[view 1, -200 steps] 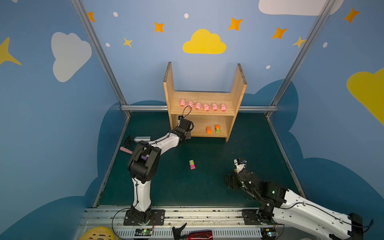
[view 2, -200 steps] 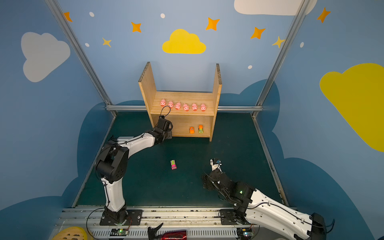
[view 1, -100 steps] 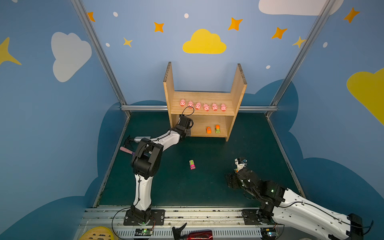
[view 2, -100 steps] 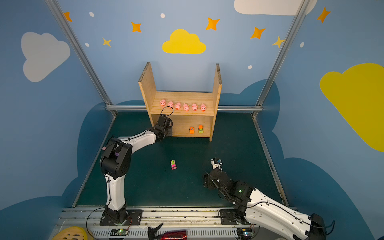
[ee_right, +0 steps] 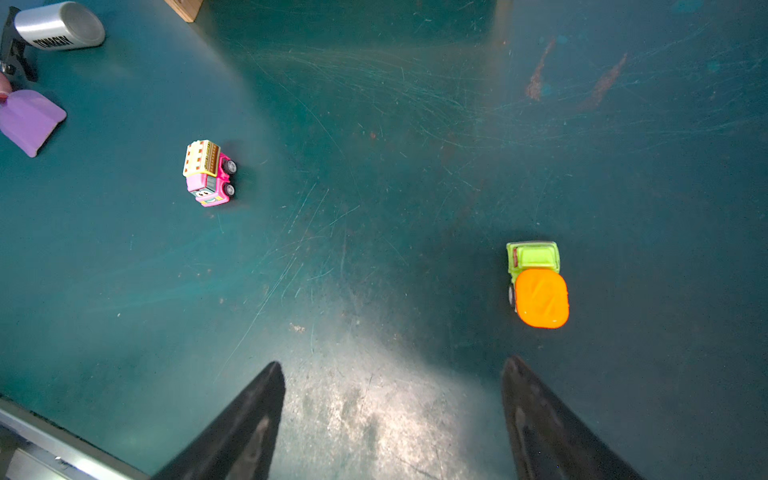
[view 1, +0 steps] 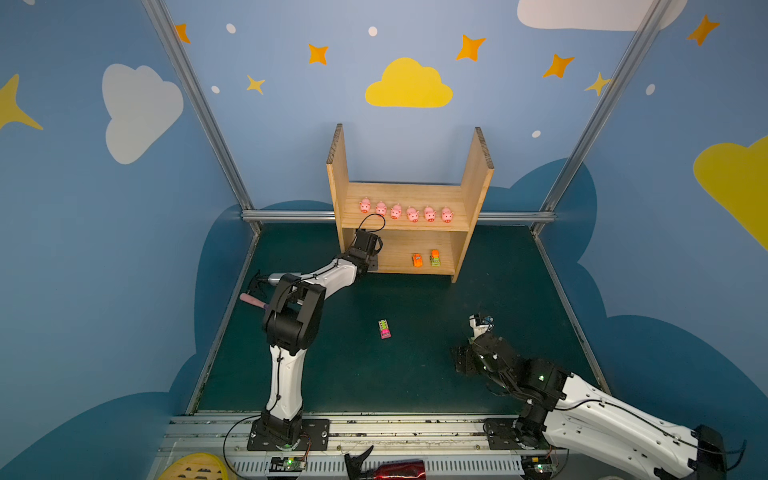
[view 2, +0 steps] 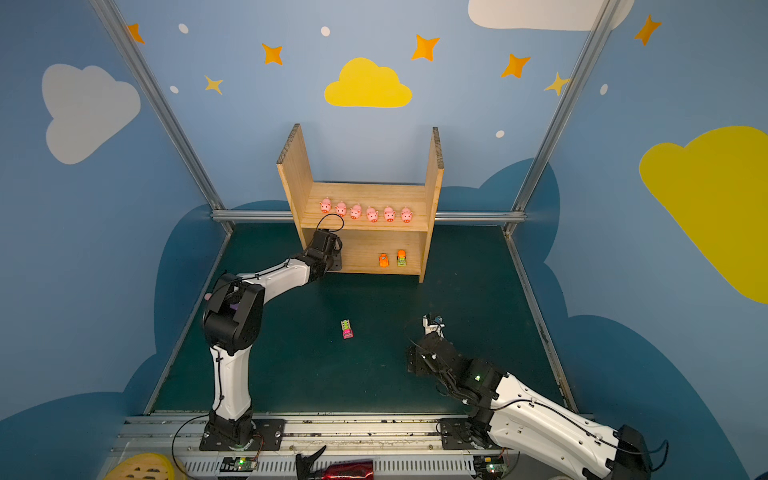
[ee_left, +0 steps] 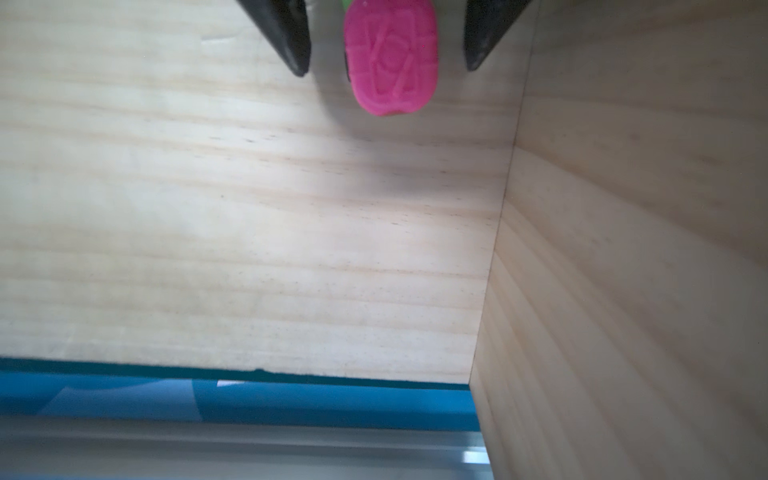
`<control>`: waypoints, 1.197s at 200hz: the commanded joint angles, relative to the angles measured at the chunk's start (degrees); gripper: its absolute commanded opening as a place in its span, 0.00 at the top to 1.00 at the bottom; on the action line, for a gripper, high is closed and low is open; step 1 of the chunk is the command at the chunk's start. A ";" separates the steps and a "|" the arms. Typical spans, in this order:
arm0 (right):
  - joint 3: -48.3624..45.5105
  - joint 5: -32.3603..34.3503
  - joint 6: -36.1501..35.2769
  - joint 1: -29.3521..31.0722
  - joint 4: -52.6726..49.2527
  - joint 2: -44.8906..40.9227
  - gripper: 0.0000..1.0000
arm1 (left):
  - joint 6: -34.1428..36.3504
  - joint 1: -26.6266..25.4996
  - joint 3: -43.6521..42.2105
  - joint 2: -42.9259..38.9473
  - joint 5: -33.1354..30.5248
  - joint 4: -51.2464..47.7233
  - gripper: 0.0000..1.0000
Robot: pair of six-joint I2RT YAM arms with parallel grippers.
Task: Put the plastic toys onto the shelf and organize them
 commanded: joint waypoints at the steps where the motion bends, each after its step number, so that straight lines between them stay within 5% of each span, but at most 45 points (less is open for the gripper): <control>1: 1.81 -0.67 -0.12 -0.24 0.71 0.28 0.19 | -0.34 0.20 1.32 -1.31 0.85 -1.92 0.37; 137: 5.68 -0.07 -3.82 -0.38 -9.66 -9.33 0.19 | -6.62 -3.20 -11.78 -18.48 4.72 -7.01 0.26; 190: 4.86 -2.22 -2.38 -0.24 -10.81 -11.91 0.19 | -13.65 -9.88 -24.14 -28.13 1.95 -8.01 0.26; 239: 1.62 -1.14 -1.24 0.72 -7.74 -13.47 0.19 | -24.82 -21.07 -39.02 -41.34 -6.15 -9.19 0.23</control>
